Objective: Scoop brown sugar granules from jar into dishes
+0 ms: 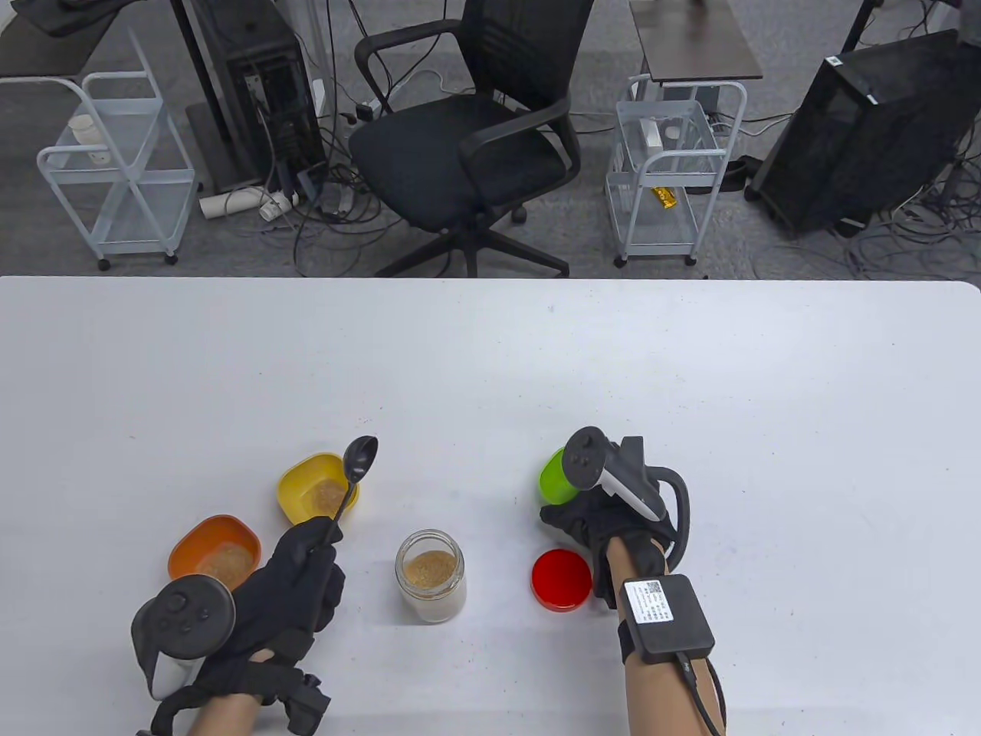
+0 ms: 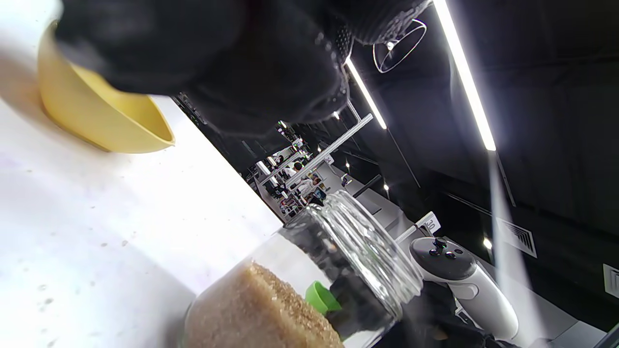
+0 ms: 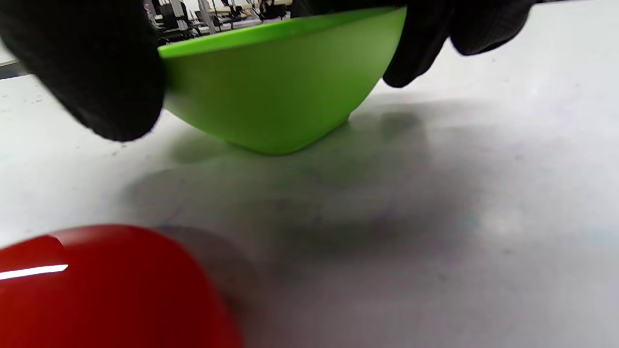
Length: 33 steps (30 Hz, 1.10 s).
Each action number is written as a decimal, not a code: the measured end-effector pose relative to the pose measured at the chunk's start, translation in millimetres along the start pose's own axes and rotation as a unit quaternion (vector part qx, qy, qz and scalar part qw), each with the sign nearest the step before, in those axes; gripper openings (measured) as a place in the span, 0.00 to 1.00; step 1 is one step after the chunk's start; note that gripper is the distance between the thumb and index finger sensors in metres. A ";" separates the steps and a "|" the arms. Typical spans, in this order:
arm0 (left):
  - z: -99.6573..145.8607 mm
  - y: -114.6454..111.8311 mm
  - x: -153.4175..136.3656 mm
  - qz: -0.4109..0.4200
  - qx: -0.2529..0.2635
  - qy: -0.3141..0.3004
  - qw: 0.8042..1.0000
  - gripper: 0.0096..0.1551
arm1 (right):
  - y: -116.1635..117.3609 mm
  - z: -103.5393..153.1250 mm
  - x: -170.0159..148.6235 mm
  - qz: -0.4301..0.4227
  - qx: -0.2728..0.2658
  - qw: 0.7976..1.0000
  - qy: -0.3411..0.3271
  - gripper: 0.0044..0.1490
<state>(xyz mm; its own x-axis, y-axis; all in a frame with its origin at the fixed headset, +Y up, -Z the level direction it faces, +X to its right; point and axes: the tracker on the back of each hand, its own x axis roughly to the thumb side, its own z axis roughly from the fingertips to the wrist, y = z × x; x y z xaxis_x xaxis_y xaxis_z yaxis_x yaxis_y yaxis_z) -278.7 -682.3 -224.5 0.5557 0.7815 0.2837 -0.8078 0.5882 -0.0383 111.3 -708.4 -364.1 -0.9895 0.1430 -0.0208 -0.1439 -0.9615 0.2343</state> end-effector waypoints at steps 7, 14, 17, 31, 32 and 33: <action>0.2 0.9 0.8 0.010 0.004 -0.007 1.000 0.27 | -6.5 27.1 12.7 -0.016 -0.026 0.999 -0.039 0.75; -0.7 0.0 1.2 0.008 0.005 -0.012 1.000 0.26 | -14.6 63.0 27.2 -0.029 -0.043 0.996 -0.071 0.75; -0.9 0.0 1.5 0.007 0.004 -0.011 1.000 0.26 | -16.6 78.8 30.8 -0.037 -0.054 0.995 -0.077 0.75; -2.5 -2.1 2.5 0.013 -0.007 -0.007 1.000 0.28 | -9.4 150.2 55.0 -0.048 -0.091 0.989 -0.103 0.75; -2.6 -2.2 2.8 0.015 -0.007 -0.009 1.000 0.28 | -7.3 152.2 56.2 -0.052 -0.091 0.989 -0.103 0.75; -2.8 -2.5 2.8 0.017 -0.006 -0.011 1.000 0.27 | -5.9 153.4 56.8 -0.055 -0.091 0.989 -0.103 0.75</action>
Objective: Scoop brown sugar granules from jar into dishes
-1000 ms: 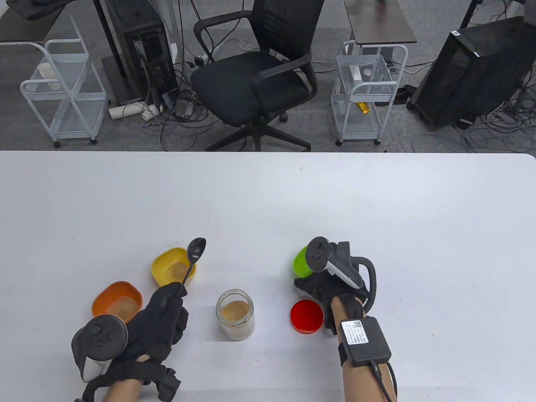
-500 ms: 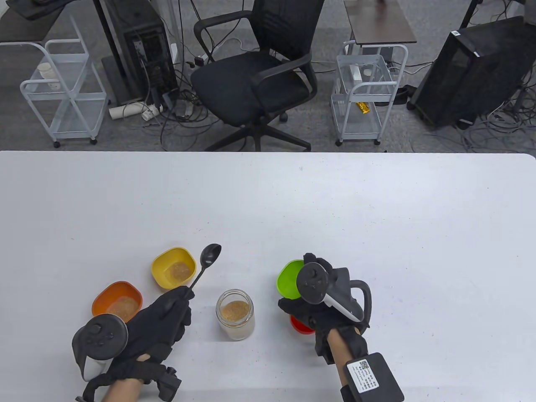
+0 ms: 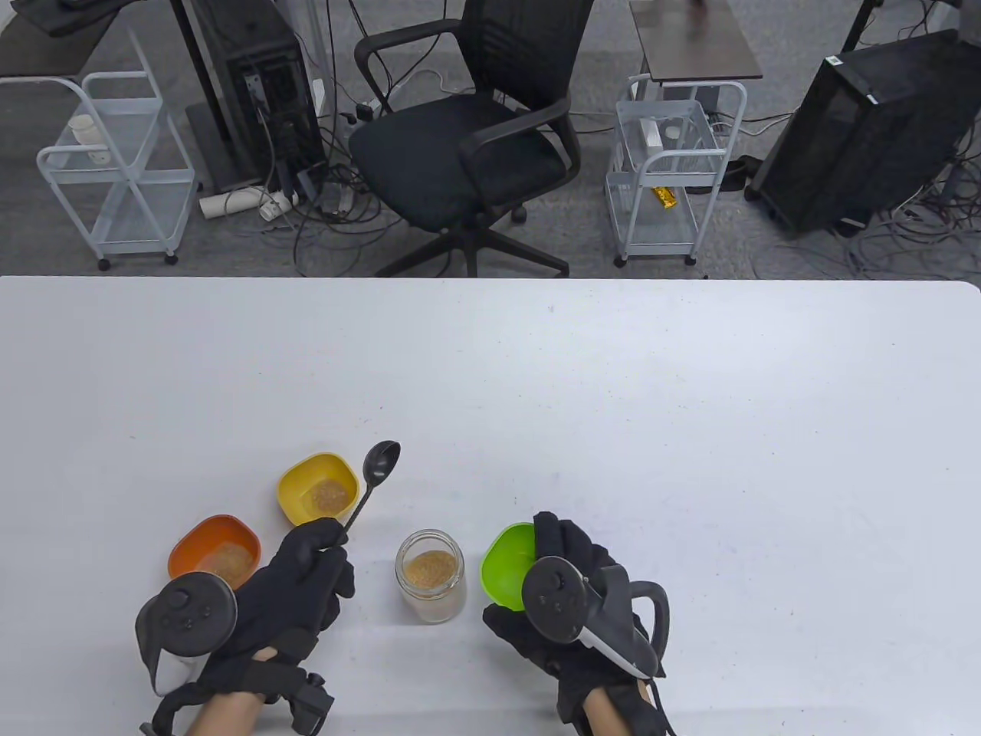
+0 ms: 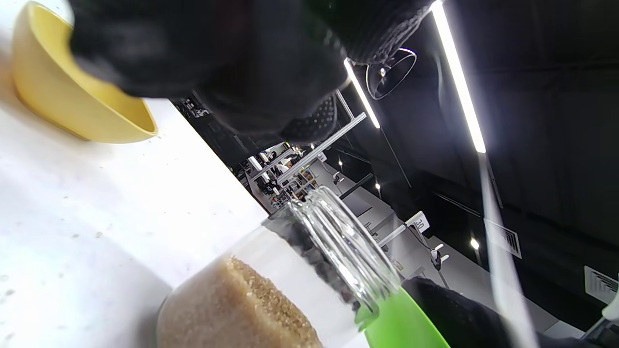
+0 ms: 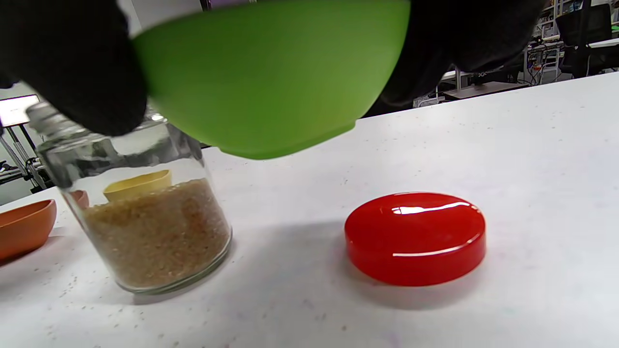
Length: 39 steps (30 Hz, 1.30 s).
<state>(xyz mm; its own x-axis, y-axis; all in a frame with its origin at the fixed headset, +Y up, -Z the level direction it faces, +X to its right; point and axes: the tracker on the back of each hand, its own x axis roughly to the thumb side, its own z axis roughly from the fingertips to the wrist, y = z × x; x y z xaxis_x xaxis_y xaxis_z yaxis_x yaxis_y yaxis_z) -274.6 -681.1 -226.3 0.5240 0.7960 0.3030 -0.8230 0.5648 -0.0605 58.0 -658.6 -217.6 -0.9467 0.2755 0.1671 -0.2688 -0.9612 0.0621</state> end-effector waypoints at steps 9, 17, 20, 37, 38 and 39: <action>-2.5 -5.1 4.5 -0.029 -0.030 -0.011 0.999 0.25 | 11.2 6.3 -3.9 -0.022 -0.025 0.999 0.006 0.75; -2.6 6.6 15.3 -0.052 -0.041 -0.020 0.998 0.24 | 16.4 5.0 -12.6 -0.025 -0.025 0.999 0.014 0.75; -4.1 16.2 24.9 -0.114 -0.066 -0.028 0.991 0.24 | 18.2 4.8 -13.1 -0.019 -0.017 1.000 0.016 0.75; -6.5 45.0 87.9 -0.365 -0.216 -0.026 0.905 0.24 | 17.7 7.4 -15.5 -0.009 -0.011 0.999 0.031 0.75; -8.5 43.4 92.0 -0.376 -0.226 -0.025 0.898 0.23 | 17.6 7.4 -15.6 -0.009 -0.010 0.999 0.032 0.75; -10.0 42.2 94.6 -0.383 -0.234 -0.022 0.893 0.23 | 17.6 7.5 -15.7 -0.009 -0.010 0.999 0.032 0.75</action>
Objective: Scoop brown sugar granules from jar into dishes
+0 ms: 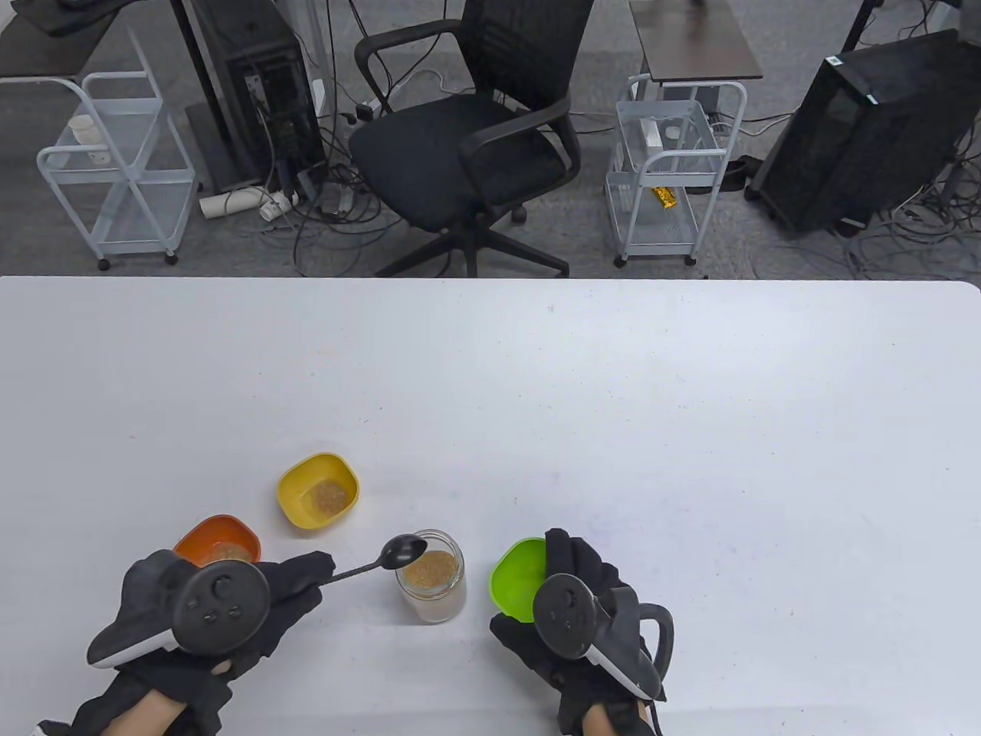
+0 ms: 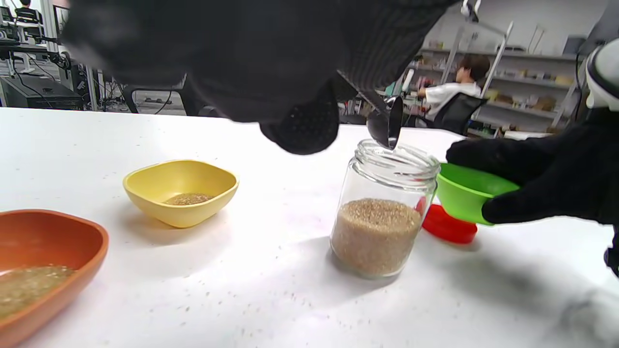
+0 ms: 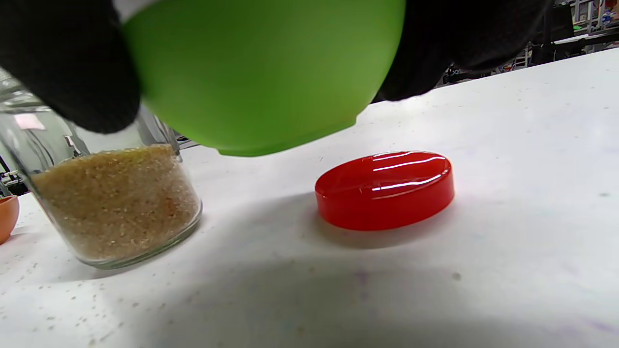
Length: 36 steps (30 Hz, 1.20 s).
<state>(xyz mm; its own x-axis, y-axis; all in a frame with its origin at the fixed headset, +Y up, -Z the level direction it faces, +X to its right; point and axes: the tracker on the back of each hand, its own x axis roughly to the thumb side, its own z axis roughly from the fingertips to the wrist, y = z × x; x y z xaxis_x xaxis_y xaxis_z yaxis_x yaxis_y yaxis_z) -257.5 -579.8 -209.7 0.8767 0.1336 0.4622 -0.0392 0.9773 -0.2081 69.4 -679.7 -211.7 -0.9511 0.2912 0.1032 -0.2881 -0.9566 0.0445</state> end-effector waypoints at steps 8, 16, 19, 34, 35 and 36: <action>-20.6 15.7 22.3 -0.070 -0.040 0.021 0.997 0.23 | 0.1 0.3 -0.4 0.000 0.000 1.000 -0.001 0.75; -51.1 16.3 52.9 -0.146 -0.093 0.037 0.984 0.23 | 0.7 0.2 -2.0 -0.004 0.003 1.000 0.001 0.75; -64.1 15.1 65.6 -0.179 -0.121 0.045 0.975 0.23 | 0.5 0.1 -2.9 -0.003 0.003 1.000 0.002 0.75; -99.7 7.7 94.1 -0.234 -0.197 0.066 0.950 0.23 | 0.4 1.6 -5.1 -0.004 0.000 1.000 0.006 0.75; -100.7 8.6 92.3 -0.221 -0.204 0.067 0.951 0.23 | 0.4 1.7 -5.1 -0.004 0.000 1.000 0.007 0.74; -102.7 9.1 89.0 -0.197 -0.216 0.062 0.954 0.23 | 0.4 1.8 -5.4 -0.004 0.000 1.000 0.007 0.74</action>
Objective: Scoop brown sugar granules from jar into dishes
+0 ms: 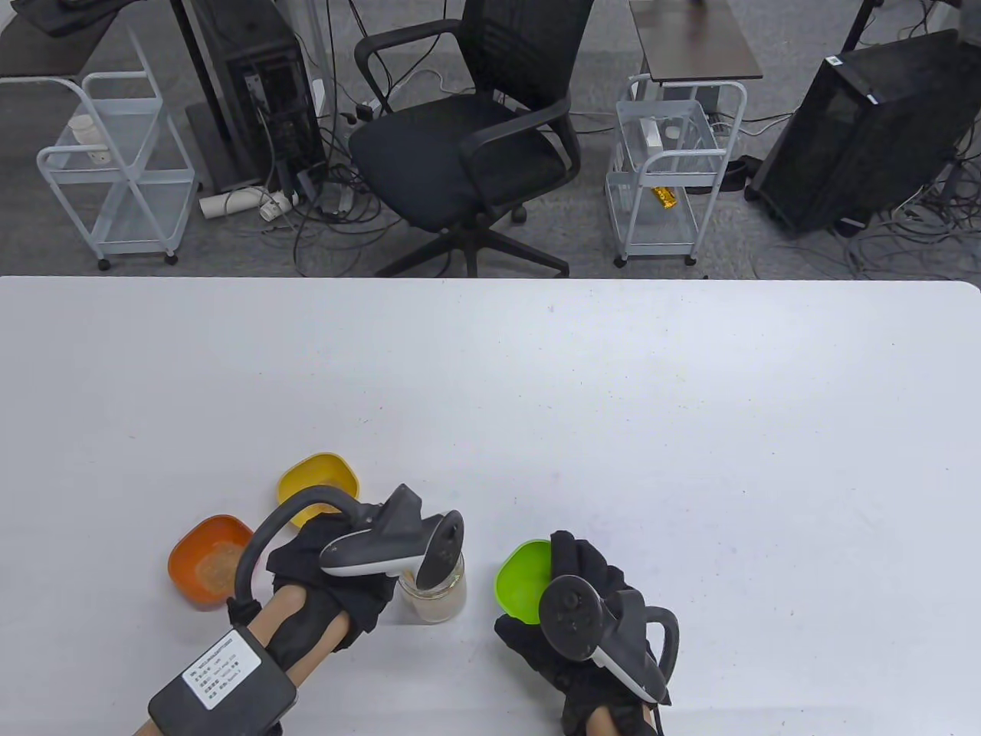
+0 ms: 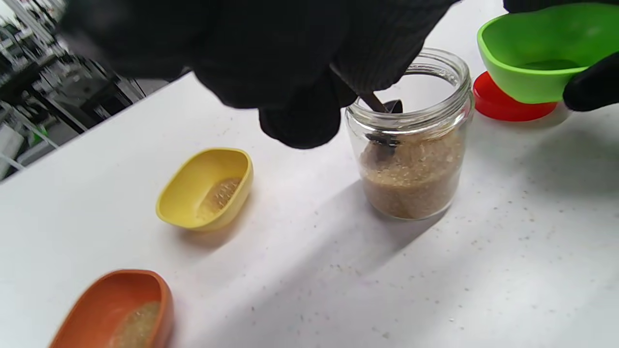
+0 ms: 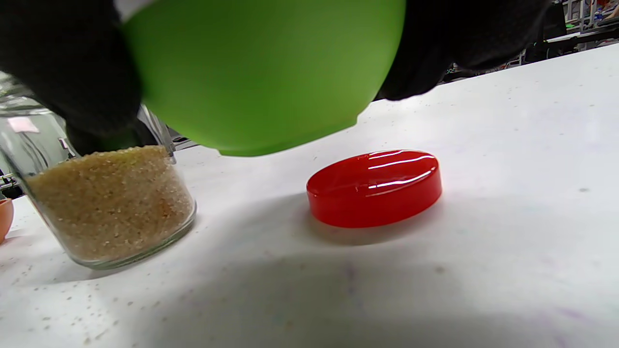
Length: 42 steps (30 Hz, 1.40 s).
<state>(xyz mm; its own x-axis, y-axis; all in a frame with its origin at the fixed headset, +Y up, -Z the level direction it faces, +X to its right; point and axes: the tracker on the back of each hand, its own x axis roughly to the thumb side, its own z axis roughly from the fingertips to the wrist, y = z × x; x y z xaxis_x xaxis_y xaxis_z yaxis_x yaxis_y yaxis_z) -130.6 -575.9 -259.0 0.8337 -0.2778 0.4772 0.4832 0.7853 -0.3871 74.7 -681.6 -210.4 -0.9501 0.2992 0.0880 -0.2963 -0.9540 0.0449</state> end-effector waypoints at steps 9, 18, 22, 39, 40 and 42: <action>-13.2 -2.8 -27.8 0.132 -0.043 -0.050 0.989 0.23 | 0.1 -0.1 -1.2 -0.002 0.001 1.000 0.001 0.75; -22.5 -16.4 -54.3 0.240 -0.069 -0.082 0.965 0.23 | 0.6 -0.3 -1.8 -0.009 0.003 1.000 -0.005 0.74; -22.4 -21.6 -61.2 0.270 -0.069 -0.094 0.956 0.23 | 1.0 -0.7 -1.9 -0.011 0.004 1.000 -0.008 0.74; -12.9 -43.9 -96.4 0.377 -0.062 -0.111 0.917 0.24 | 2.3 -1.2 -2.3 -0.015 0.007 1.000 -0.013 0.74; -12.0 -45.6 -97.9 0.380 -0.063 -0.110 0.916 0.24 | 2.4 -1.2 -2.2 -0.015 0.008 1.000 -0.013 0.74; -10.2 -48.3 -101.5 0.385 -0.060 -0.109 0.914 0.24 | 2.6 -1.4 -1.9 -0.014 0.008 1.000 -0.013 0.74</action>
<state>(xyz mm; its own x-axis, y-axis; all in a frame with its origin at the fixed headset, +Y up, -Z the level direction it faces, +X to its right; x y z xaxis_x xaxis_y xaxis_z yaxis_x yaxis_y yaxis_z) -235.8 -591.2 -296.8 0.8727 0.4588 0.1670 -0.1879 0.6313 -0.7524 75.6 -684.7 -211.8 -0.9384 0.3267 0.1128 -0.3213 -0.9448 0.0642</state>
